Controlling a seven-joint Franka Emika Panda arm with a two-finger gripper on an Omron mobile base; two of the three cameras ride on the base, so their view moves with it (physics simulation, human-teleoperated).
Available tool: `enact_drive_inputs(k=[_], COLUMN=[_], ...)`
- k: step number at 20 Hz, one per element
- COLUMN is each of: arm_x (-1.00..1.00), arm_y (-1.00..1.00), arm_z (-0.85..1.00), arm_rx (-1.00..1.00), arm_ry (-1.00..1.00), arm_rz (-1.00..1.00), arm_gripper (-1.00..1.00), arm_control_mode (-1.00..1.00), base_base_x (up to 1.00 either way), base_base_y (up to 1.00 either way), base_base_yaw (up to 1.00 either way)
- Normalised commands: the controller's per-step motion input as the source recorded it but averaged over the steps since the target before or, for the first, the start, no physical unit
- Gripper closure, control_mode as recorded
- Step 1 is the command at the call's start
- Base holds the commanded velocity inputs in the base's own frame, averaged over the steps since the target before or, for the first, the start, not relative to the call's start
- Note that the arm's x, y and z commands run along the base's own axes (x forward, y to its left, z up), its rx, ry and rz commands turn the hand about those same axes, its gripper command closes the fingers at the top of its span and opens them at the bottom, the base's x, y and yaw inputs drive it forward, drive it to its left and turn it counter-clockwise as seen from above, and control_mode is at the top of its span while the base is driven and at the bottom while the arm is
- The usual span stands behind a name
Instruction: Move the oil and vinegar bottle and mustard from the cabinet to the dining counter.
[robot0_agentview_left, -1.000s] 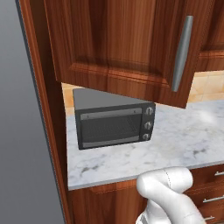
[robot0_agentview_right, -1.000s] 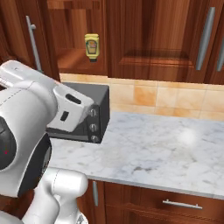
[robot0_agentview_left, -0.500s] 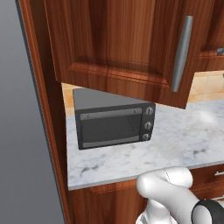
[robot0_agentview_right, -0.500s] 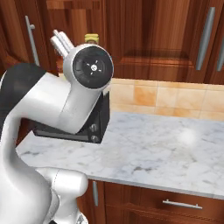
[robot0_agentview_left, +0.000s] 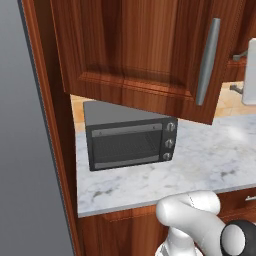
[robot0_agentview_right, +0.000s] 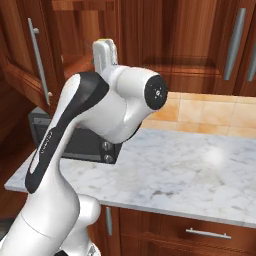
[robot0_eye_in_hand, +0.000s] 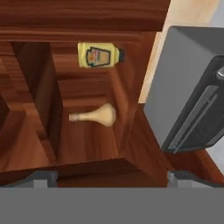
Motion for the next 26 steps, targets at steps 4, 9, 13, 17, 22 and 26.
enact_drive_inputs(k=[4, 9, 13, 17, 22, 26], arm_x=[0.13, 0.06, 0.0, -0.25, -0.9, -0.99], arm_y=[0.37, 0.47, 0.51, 0.53, 0.64, 0.9], arm_z=[-0.19, -0.01, 0.0, 0.05, 0.14, 0.03], arm_rx=[0.27, 0.12, 0.01, 0.0, 0.0, 0.0], arm_ry=[0.04, 0.0, 0.0, 0.0, 0.0, 0.0], arm_rz=[0.1, 0.16, 0.21, 0.22, 0.21, 0.18], arm_gripper=[-1.0, -1.0, -1.0, -1.0, -1.0, -1.0], arm_control_mode=[-1.0, -1.0, -1.0, -1.0, -1.0, -1.0], base_base_x=[0.0, 0.0, 0.0, 0.0, 0.0, 0.0], base_base_y=[0.0, 0.0, 0.0, 0.0, 0.0, 0.0], base_base_yaw=[0.0, 0.0, 0.0, 0.0, 0.0, 0.0])
